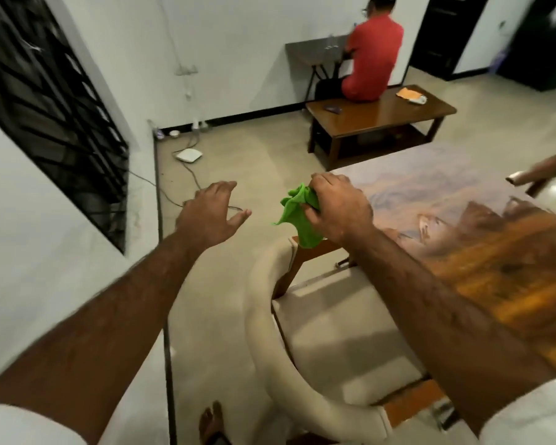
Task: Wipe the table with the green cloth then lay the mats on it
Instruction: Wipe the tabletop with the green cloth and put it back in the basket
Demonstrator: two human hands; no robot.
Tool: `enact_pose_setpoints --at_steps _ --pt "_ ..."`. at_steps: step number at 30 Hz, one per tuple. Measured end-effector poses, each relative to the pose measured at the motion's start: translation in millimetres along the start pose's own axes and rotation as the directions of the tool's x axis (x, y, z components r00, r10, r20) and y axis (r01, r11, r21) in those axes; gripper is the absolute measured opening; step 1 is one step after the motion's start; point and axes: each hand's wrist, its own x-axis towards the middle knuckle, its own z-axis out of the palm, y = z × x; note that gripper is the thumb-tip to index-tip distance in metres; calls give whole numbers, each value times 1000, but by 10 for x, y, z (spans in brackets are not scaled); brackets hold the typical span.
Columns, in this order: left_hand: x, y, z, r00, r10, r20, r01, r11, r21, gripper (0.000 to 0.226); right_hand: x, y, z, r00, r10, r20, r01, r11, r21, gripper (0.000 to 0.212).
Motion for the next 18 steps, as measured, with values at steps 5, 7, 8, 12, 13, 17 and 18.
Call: enact_pose_setpoints --at_steps 5,7,8,12,13,17,18 --pt "953 -267 109 991 129 24 -129 992 -3 78 532 -199 92 980 198 11 -198 980 -32 42" --pt "1273 -302 152 982 180 55 -180 984 -8 77 726 -238 88 963 269 9 -269 962 -51 41" --pt "1438 -312 166 976 208 68 -208 978 -8 77 830 -246 92 953 303 9 -302 952 -55 39" --pt "2053 -221 311 945 306 113 -306 952 -15 78 1157 -116 173 911 411 -24 -411 910 -58 33" --pt "2197 -178 368 938 324 121 -323 946 -28 78 1221 -55 210 900 435 -40 -437 898 -51 32" --pt "2691 46 664 900 409 150 -407 912 -42 80 1389 225 452 849 516 -115 -519 855 2 29" --pt "2788 95 724 893 422 157 -421 906 -42 81 1428 286 508 840 529 -121 -531 847 15 30"
